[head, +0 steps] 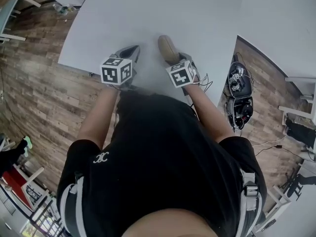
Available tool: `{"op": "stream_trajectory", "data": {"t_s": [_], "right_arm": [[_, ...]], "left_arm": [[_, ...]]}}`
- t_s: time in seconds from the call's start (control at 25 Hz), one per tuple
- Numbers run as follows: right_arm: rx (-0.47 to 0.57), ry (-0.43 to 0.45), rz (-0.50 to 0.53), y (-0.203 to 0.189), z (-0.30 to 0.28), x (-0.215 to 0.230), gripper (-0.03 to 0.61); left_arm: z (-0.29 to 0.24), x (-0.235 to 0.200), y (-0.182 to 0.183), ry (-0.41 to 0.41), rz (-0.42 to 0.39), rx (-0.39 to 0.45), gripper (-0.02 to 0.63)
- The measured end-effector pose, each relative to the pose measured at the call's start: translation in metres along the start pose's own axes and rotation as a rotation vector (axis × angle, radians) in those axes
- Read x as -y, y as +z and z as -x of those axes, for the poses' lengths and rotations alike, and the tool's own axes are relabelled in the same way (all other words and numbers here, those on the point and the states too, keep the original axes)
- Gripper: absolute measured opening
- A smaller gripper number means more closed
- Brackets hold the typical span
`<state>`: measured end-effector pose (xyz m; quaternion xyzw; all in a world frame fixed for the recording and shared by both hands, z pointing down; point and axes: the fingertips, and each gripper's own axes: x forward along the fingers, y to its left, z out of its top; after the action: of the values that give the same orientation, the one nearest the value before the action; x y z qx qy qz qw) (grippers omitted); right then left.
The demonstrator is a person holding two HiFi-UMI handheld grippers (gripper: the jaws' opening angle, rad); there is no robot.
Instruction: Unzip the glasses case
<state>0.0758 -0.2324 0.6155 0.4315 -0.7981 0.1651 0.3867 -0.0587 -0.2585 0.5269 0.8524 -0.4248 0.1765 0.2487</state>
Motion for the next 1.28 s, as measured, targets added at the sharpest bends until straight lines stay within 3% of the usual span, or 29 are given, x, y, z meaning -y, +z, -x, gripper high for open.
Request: {"op": "stream_trajectory", "data": {"t_s": [0.12, 0.24, 0.32, 0.4, 0.48, 0.52, 0.56, 0.6, 0.76, 1.08, 1.28], "right_arm": [[-0.033, -0.042, 0.018, 0.004, -0.011, 0.004, 0.291], [0.026, -0.092, 0.023, 0.016, -0.011, 0.008, 0.296], [0.055, -0.081, -0.005, 0.021, -0.008, 0.007, 0.296], [0.108, -0.071, -0.028, 0.029, -0.003, 0.007, 0.296], [0.236, -0.079, -0.056, 0.043, 0.015, 0.009, 0.295], [0.326, -0.092, -0.075, 0.053, 0.03, 0.01, 0.273], [0.403, -0.106, -0.093, 0.062, 0.045, 0.011, 0.019], [0.445, -0.113, -0.11, 0.066, 0.056, 0.011, 0.011], [0.434, -0.084, -0.193, 0.068, 0.069, 0.009, 0.011], [0.458, -0.16, -0.292, 0.09, 0.081, 0.006, 0.011], [0.369, -0.227, -0.423, 0.081, 0.072, 0.005, 0.011]], "left_arm": [[0.0, 0.002, -0.01, -0.016, 0.015, -0.025, 0.002], [0.001, 0.001, -0.017, -0.017, 0.034, -0.04, 0.002], [0.003, -0.001, -0.016, -0.024, 0.056, -0.037, 0.002], [0.003, -0.002, -0.013, -0.03, 0.069, -0.028, 0.002], [0.003, -0.003, -0.011, -0.036, 0.067, -0.025, 0.002], [0.004, -0.003, -0.01, -0.04, 0.066, -0.024, 0.002], [0.005, -0.004, -0.009, -0.044, 0.067, -0.022, 0.002], [0.006, -0.006, -0.006, -0.049, 0.07, -0.017, 0.002], [0.008, -0.018, 0.005, -0.066, 0.094, 0.008, 0.002], [0.003, -0.031, 0.006, -0.181, 0.077, -0.044, 0.002], [0.009, -0.054, 0.007, -0.151, 0.03, 0.003, 0.002]]}}
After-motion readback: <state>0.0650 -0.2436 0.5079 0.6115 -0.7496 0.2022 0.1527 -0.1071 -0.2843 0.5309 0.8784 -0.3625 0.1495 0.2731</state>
